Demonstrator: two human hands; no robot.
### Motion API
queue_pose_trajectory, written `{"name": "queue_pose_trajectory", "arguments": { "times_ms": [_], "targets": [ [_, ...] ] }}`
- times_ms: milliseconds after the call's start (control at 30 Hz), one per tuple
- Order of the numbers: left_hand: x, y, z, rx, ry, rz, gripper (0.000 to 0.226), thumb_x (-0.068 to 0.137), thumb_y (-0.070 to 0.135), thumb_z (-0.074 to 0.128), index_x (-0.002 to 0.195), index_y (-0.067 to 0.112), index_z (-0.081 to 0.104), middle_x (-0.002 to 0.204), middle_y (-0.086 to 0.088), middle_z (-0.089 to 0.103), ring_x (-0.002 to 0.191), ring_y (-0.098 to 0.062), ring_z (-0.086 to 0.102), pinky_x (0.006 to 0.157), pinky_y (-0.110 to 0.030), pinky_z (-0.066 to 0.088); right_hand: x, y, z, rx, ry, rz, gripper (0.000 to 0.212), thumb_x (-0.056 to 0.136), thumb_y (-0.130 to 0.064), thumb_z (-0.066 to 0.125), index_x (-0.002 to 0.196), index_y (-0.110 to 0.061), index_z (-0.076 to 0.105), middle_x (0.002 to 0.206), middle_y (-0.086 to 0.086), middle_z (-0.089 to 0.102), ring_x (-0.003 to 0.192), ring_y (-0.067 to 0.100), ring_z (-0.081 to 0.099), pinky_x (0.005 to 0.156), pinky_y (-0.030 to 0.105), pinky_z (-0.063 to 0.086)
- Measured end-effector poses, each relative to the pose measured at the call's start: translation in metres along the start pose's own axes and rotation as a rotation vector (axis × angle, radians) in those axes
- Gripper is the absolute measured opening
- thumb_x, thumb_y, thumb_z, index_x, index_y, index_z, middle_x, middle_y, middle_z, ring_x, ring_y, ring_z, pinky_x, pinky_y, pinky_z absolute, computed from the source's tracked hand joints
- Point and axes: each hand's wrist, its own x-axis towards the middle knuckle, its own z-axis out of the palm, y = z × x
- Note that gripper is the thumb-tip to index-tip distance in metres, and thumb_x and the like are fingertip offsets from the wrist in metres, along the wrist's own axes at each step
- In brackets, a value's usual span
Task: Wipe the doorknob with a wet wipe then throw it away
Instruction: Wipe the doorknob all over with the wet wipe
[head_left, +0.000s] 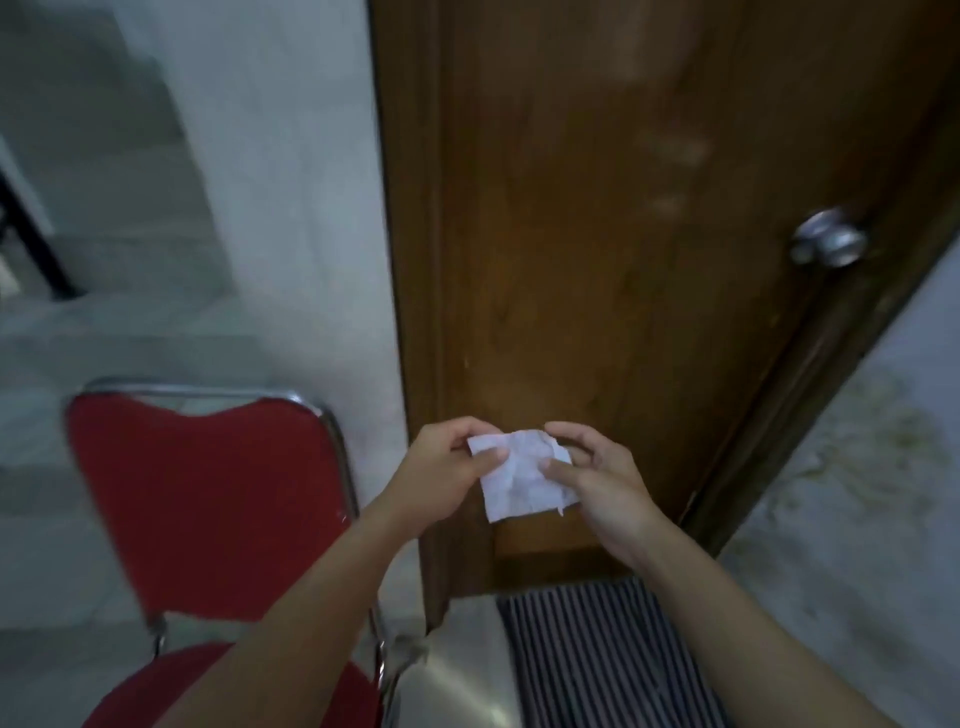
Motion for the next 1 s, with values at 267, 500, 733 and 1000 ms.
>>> {"name": "queue_pose_trajectory", "arguments": {
  "times_ms": [267,500,733,1000],
  "targets": [
    [0.051,0.139,0.075,-0.182,-0.016,0.065,0.018,0.094,0.027,0.047,0.102,0.013,0.054,0.102,-0.003,0.063,0.095,-0.015,0.066,0.078,-0.03,0.058,-0.011,-0.103,-0.117,-0.005,0.1,-0.25,0.021,0.081,-0.015,0.066,0.102,-0.017,0.062,0.104,0.007,0.069,0.091,0.017,0.069,0.073,0.032,0.058],
    [0.087,0.207,0.136,-0.324,0.012,0.049,0.023,0.091,0.014,0.053,0.114,0.019,0.054,0.114,-0.005,0.058,0.101,-0.019,0.063,0.079,-0.029,0.057,-0.008,-0.136,-0.198,-0.164,0.397,-0.352,0.042,0.068,-0.028,0.079,0.101,-0.022,0.054,0.096,-0.004,0.059,0.089,0.01,0.058,0.068,0.02,0.049],
    [0.129,0.234,0.164,-0.296,-0.077,0.061,0.03,0.086,0.008,0.058,0.112,0.024,0.056,0.117,-0.008,0.056,0.106,-0.022,0.059,0.088,-0.035,0.054,0.01,-0.148,-0.227,-0.163,0.299,-0.442,0.019,0.088,-0.032,0.054,0.085,-0.017,0.065,0.083,0.002,0.065,0.081,0.015,0.062,0.067,0.02,0.046],
    [0.216,0.245,0.174,-0.195,-0.146,0.191,0.03,0.085,0.008,0.058,0.11,0.024,0.057,0.108,-0.004,0.065,0.1,-0.019,0.063,0.079,-0.032,0.056,0.071,-0.161,-0.245,0.023,0.153,-0.443,0.023,0.084,-0.027,0.062,0.107,-0.025,0.061,0.105,0.004,0.067,0.095,0.019,0.066,0.088,0.044,0.055]
  ]
}}
